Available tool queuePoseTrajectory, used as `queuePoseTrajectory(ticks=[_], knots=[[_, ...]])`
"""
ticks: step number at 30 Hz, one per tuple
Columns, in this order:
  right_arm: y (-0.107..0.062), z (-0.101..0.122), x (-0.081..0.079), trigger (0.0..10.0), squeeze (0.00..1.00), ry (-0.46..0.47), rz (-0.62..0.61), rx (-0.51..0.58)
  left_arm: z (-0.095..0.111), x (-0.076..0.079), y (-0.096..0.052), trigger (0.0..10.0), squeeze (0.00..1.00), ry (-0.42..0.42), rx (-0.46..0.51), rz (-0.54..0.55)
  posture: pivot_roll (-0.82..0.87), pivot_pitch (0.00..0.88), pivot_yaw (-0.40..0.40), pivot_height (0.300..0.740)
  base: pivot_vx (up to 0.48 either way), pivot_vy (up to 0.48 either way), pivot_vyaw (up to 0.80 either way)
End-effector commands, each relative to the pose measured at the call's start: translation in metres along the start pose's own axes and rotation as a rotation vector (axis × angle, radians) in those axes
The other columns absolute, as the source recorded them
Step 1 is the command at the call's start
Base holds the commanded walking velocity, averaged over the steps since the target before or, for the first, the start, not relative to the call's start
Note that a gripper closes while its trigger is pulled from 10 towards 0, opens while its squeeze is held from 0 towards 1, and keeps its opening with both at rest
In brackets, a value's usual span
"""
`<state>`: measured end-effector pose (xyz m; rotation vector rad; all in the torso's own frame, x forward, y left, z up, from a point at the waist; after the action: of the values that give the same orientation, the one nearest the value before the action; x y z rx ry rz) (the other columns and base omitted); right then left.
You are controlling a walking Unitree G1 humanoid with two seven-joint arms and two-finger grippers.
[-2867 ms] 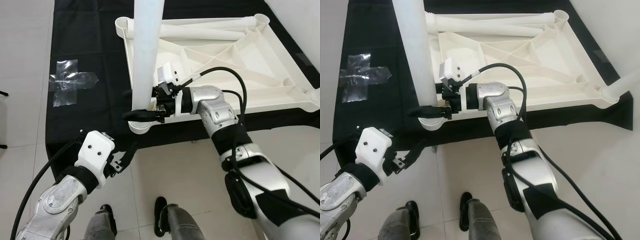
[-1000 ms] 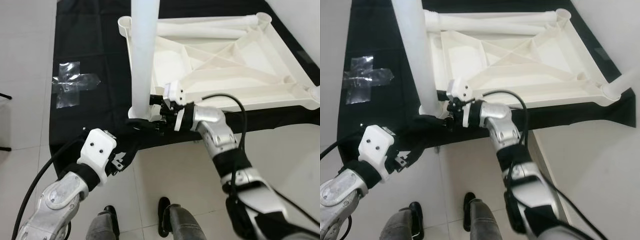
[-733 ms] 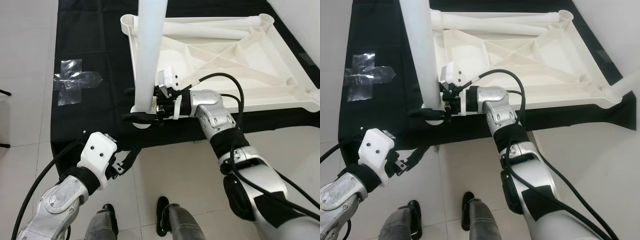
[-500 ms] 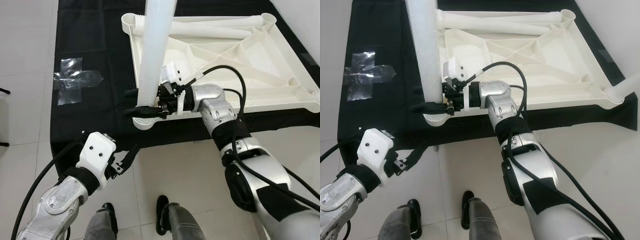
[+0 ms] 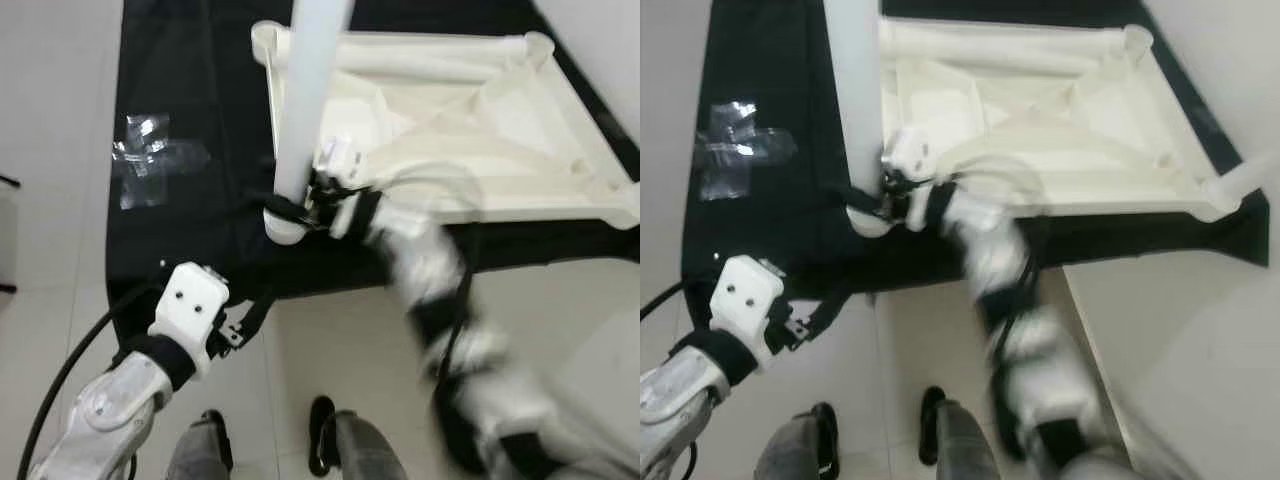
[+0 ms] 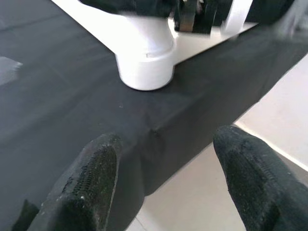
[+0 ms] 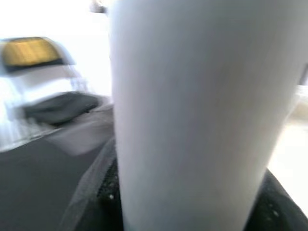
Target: Building children table
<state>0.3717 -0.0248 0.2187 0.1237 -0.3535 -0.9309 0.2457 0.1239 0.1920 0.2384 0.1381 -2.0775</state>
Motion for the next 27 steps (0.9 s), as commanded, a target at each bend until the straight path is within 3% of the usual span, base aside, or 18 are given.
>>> queuePoseTrajectory(ticks=[1, 2, 3, 5, 6, 8, 9, 11, 12, 14, 16, 17, 18, 19, 21, 25, 27], knots=[[-0.048, -0.070, -0.013, 0.0, 0.00, -0.068, -0.043, -0.316, -0.008, 0.003, -0.004, 10.0, 0.00, -0.007, -0.034, -0.023, 0.13, 0.364, -0.119, 0.740, 0.000, 0.000, 0.00], [-0.048, -0.070, -0.013, 0.0, 0.00, -0.068, -0.043, -0.316, -0.008, 0.003, -0.004, 10.0, 0.00, -0.007, -0.034, -0.023, 0.13, 0.364, -0.119, 0.740, 0.000, 0.000, 0.00], [-0.046, -0.062, -0.029, 0.0, 0.00, -0.112, 0.067, -0.277, -0.007, 0.004, -0.003, 10.0, 0.00, -0.016, -0.027, -0.030, 0.11, 0.344, -0.110, 0.740, 0.000, 0.000, 0.00], [-0.037, -0.067, -0.030, 0.0, 0.00, -0.080, 0.116, -0.281, -0.007, 0.006, 0.003, 10.0, 0.00, -0.018, -0.017, -0.043, 0.11, 0.323, -0.120, 0.740, 0.000, 0.000, 0.00], [-0.031, -0.073, -0.031, 1.9, 0.00, -0.030, 0.132, -0.297, -0.005, 0.008, 0.005, 10.0, 0.00, -0.017, -0.009, -0.052, 0.12, 0.319, -0.120, 0.740, 0.000, 0.000, 0.00], [-0.030, -0.073, -0.032, 1.9, 0.00, -0.025, 0.142, -0.296, -0.004, 0.008, 0.005, 10.0, 0.00, -0.018, -0.005, -0.054, 0.12, 0.317, -0.120, 0.740, 0.000, 0.000, 0.00], [-0.028, -0.070, -0.035, 10.0, 0.00, -0.020, 0.153, -0.282, -0.004, 0.006, 0.005, 10.0, 0.00, -0.011, -0.007, -0.049, 0.12, 0.314, -0.118, 0.740, 0.000, 0.000, 0.00], [-0.025, -0.065, -0.040, 10.0, 0.00, 0.004, 0.185, -0.255, -0.004, 0.003, 0.005, 10.0, 0.00, -0.001, -0.009, -0.042, 0.12, 0.311, -0.114, 0.740, 0.000, 0.000, 0.00], [-0.022, -0.060, -0.044, 10.0, 1.00, 0.054, 0.237, -0.228, -0.003, 0.002, 0.005, 10.0, 0.00, -0.002, -0.007, -0.039, 0.12, 0.311, -0.114, 0.740, 0.000, 0.000, 0.00], [-0.021, -0.046, -0.053, 10.0, 1.00, 0.117, 0.276, -0.189, -0.003, 0.002, 0.005, 10.0, 0.00, -0.003, -0.004, -0.041, 0.13, 0.308, -0.118, 0.740, 0.000, 0.000, 0.00], [-0.018, -0.022, -0.054, 10.0, 1.00, 0.168, 0.403, -0.096, -0.003, 0.004, 0.005, 10.0, 0.00, -0.004, -0.006, -0.046, 0.13, 0.308, -0.119, 0.740, 0.000, 0.000, 0.00], [-0.018, -0.008, -0.051, 10.0, 0.82, 0.168, 0.498, -0.038, -0.004, 0.005, 0.005, 10.0, 0.00, -0.004, -0.006, -0.046, 0.13, 0.308, -0.120, 0.740, 0.000, 0.000, 0.00], [-0.018, 0.000, -0.049, 10.0, 0.82, 0.162, 0.554, -0.005, -0.004, 0.005, 0.005, 10.0, 0.00, -0.004, -0.006, -0.046, 0.13, 0.308, -0.120, 0.740, 0.000, 0.000, 0.00], [-0.018, 0.009, -0.043, 10.0, 0.00, 0.150, 0.606, 0.021, -0.003, 0.005, 0.005, 10.0, 0.00, -0.005, -0.005, -0.047, 0.13, 0.309, -0.125, 0.740, 0.000, 0.000, 0.00], [-0.019, 0.015, -0.038, 10.0, 0.00, 0.142, 0.638, 0.036, -0.003, 0.006, 0.005, 10.0, 0.00, -0.006, -0.004, -0.047, 0.13, 0.310, -0.128, 0.740, 0.000, 0.000, 0.00], [-0.014, 0.026, -0.018, 10.0, 0.00, 0.096, 0.836, 0.040, -0.003, 0.007, 0.006, 10.0, 0.00, -0.007, -0.004, -0.049, 0.14, 0.317, -0.137, 0.740, 0.000, 0.000, 0.00], [-0.011, 0.028, -0.013, 10.0, 0.00, 0.095, 0.859, 0.032, -0.003, 0.008, 0.005, 10.0, 0.00, -0.008, -0.004, -0.049, 0.15, 0.324, -0.142, 0.740, 0.000, 0.000, 0.00]])
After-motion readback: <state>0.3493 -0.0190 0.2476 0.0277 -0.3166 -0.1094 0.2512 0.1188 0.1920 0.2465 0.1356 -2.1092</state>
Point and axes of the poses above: a point about 5 cm out from each wrist's last joint towards the gripper, its own y axis pointing out of the wrist towards the gripper, its own z axis along the axis of the wrist's last joint, x = y × z, the point moved 4 cm from there along y, pointing out of the wrist towards the gripper, and after that the axes turned 1 degree about -y, right-handed, at the moved point
